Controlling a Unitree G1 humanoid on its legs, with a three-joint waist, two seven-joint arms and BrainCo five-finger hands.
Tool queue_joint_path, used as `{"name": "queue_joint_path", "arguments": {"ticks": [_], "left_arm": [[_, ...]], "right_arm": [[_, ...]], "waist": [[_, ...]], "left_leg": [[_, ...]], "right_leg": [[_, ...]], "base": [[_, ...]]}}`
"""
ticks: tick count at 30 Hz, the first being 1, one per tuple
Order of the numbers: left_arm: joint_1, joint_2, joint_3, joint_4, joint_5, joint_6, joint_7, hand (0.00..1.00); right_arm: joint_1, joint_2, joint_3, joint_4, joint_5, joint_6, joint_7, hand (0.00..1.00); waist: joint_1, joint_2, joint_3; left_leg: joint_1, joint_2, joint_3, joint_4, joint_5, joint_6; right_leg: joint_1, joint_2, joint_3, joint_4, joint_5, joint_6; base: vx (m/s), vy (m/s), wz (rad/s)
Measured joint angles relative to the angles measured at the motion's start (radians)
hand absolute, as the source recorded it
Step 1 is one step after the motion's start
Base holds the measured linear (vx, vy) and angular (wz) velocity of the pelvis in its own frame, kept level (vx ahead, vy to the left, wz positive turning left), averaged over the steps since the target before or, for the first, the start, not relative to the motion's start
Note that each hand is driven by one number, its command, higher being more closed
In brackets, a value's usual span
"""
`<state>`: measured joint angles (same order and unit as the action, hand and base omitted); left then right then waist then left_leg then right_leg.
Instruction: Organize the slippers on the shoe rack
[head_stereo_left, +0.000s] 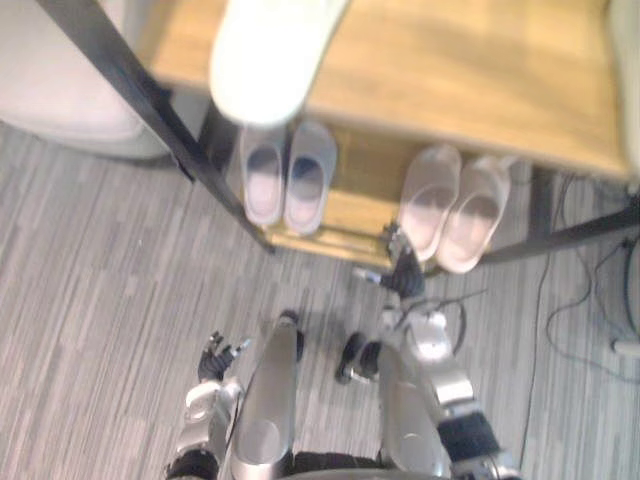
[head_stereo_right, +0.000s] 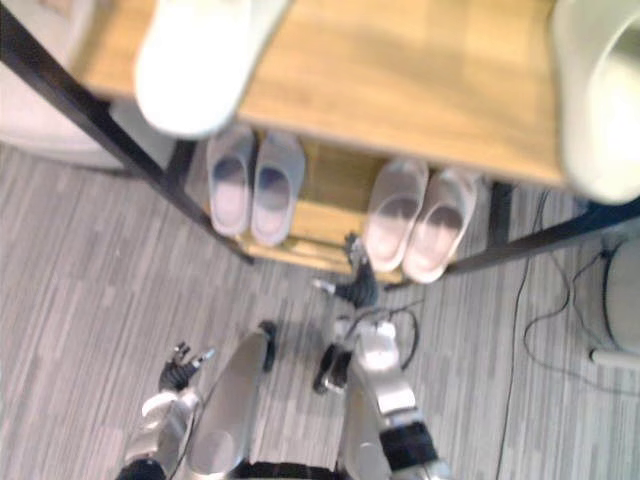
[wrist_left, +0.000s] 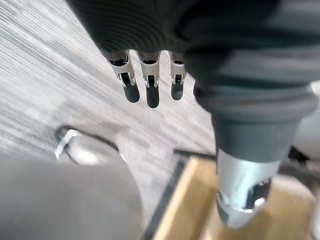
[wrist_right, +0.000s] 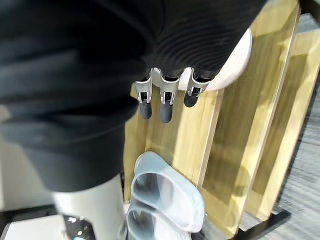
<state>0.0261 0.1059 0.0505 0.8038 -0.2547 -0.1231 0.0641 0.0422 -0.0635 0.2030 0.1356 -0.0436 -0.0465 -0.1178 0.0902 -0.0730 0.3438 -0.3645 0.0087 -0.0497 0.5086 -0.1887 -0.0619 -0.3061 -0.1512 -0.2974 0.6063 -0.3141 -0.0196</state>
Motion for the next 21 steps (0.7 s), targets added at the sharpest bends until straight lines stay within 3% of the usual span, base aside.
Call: {"name": "queue_joint_path", "arguments": {"ticks": [4, 5, 8, 13, 21], "left_arm": [[0.019, 0.006, -0.030, 0.022, 0.031, 0.000, -0.025, 0.00], [0.028, 0.007, -0.040, 0.032, 0.038, 0.001, -0.029, 0.00], [0.036, -0.004, -0.051, 0.055, 0.061, 0.004, -0.031, 0.00], [0.063, -0.004, -0.070, 0.074, 0.086, 0.004, -0.032, 0.00], [0.066, -0.011, -0.071, 0.123, 0.117, 0.004, -0.030, 0.00]], "right_arm": [[0.046, -0.030, -0.010, 0.109, -0.075, 0.002, 0.039, 0.00], [0.062, -0.037, -0.035, 0.178, -0.107, 0.009, 0.055, 0.00], [0.077, -0.056, -0.055, 0.312, -0.154, 0.020, 0.074, 0.00], [0.076, -0.056, -0.123, 0.527, -0.154, 0.022, 0.078, 0.00], [0.041, -0.049, -0.163, 0.765, -0.141, 0.024, 0.066, 0.00]], "waist": [[-0.019, -0.005, -0.073], [-0.033, 0.000, -0.095], [-0.034, 0.021, -0.124], [-0.034, 0.054, -0.167], [-0.033, 0.067, -0.198]], "left_leg": [[0.103, -0.001, 0.009, -0.159, 0.054, 0.005], [0.144, -0.001, 0.011, -0.233, 0.087, 0.009], [0.224, 0.000, 0.012, -0.355, 0.132, 0.016], [0.304, -0.004, 0.015, -0.435, 0.152, 0.023], [0.358, -0.003, 0.021, -0.490, 0.175, 0.025]], "right_leg": [[0.091, 0.019, 0.000, -0.153, 0.058, 0.014], [0.129, 0.029, -0.001, -0.230, 0.092, 0.021], [0.210, 0.049, -0.004, -0.363, 0.148, 0.032], [0.313, 0.069, -0.002, -0.502, 0.206, 0.048], [0.369, 0.085, 0.010, -0.582, 0.249, 0.046]], "base": [[0.18, 0.054, -0.08], [0.11, 0.054, -0.02], [0.13, 0.049, -0.02], [0.10, 0.026, -0.02], [0.01, 0.005, -0.04]]}}
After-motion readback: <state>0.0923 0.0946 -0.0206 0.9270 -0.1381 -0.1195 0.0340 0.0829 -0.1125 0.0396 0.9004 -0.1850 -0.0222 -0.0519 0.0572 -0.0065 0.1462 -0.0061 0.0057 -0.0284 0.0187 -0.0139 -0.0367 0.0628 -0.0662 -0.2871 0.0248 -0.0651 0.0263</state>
